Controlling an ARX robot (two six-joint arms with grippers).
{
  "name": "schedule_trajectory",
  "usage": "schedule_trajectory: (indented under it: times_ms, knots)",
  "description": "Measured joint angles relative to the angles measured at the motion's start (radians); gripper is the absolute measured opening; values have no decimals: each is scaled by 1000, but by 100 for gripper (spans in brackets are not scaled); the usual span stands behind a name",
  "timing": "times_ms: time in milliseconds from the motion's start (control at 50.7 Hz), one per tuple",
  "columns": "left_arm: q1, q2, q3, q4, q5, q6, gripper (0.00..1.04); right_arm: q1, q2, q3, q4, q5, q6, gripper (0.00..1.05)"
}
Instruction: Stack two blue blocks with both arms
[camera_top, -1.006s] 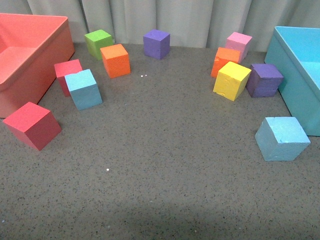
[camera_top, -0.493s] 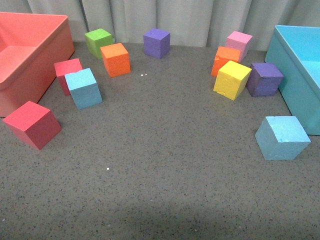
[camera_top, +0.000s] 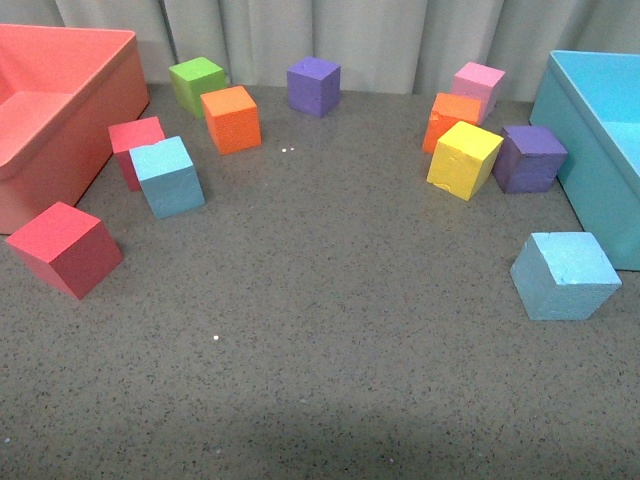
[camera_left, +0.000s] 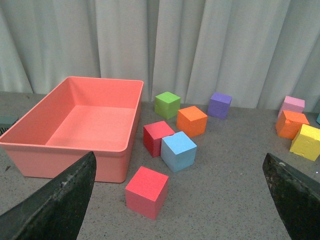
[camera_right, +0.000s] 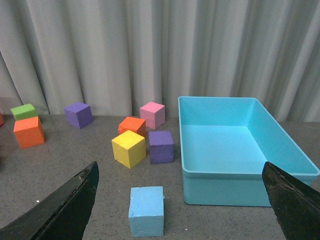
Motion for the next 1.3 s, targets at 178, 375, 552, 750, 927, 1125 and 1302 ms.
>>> schedule_trajectory:
  times_ms: [178,375,552,750,927,1125,1302]
  knots:
    - [0,0,0,0,0,0,98,67,59,36,-97,219,-143,95]
    - [0,0,0,0,0,0,98,49,413,108,37,147,-254,95]
    - [0,0,0,0,0,0,98,45,990,293,195,36,-92,95]
    - [0,0,0,0,0,0,98,69,1342,463,136,6,-10,95]
    - [0,0,0,0,0,0,98,85,1601,601,92,-7,18,95]
    - [0,0,0,0,0,0,98,102,1774,700,84,16,52,95]
    - [0,0,0,0,0,0,98,108,1901,776,63,14,82,95]
